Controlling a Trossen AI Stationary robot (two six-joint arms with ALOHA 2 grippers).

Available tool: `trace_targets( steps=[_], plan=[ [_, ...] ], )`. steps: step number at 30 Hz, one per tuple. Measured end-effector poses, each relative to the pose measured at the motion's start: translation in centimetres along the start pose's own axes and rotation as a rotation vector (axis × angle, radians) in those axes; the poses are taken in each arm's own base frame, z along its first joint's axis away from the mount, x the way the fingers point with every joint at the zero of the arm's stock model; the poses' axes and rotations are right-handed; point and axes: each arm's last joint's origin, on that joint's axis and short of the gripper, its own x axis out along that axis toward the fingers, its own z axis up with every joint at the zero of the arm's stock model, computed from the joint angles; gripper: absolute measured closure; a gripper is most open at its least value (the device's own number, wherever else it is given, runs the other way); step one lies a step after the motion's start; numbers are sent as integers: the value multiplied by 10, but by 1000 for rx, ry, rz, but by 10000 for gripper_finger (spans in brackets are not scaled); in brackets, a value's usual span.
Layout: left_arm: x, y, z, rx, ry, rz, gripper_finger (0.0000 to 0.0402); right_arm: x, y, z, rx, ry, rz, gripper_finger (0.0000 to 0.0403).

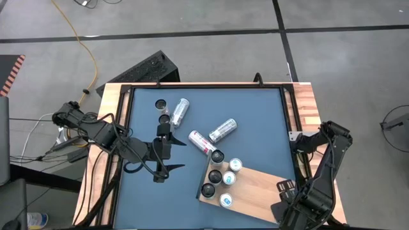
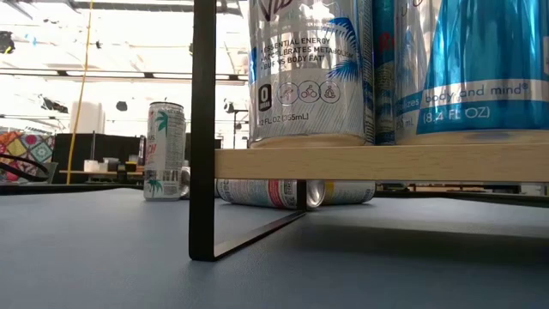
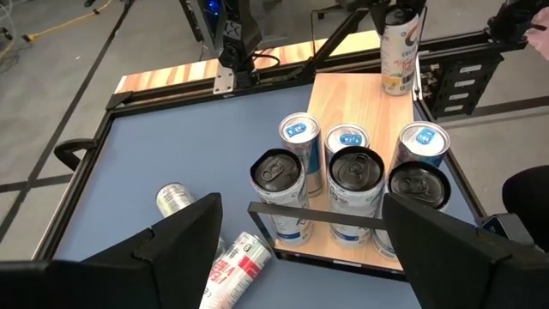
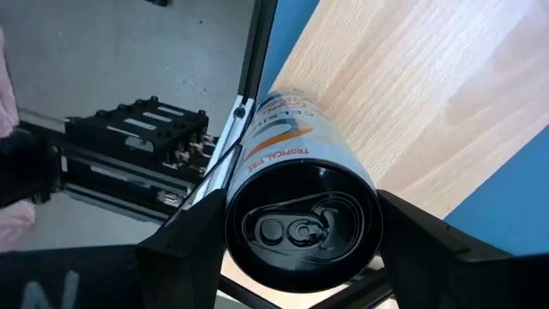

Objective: Place canned beverage on shelf
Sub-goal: Put the bottom white yellow soda can on the shelf

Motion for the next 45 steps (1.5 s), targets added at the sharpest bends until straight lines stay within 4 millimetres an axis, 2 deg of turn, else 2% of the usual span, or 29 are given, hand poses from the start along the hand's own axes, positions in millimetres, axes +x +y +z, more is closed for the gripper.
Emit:
trace_targets(
  steps=[10, 24, 35, 45],
  plan=[
    [0, 0, 0, 8, 0, -1, 93, -1, -7, -8, 6, 38, -116, 153],
    [0, 0, 0, 19, 0, 0, 93, -1, -8, -1, 77, 15, -65, 152],
    [0, 0, 0, 27, 0, 0, 93, 0, -11, 9, 135, -20, -32, 106],
    [0, 0, 0, 26, 0, 0, 93, -2, -14, 13, 213, -34, -23, 102]
  ],
)
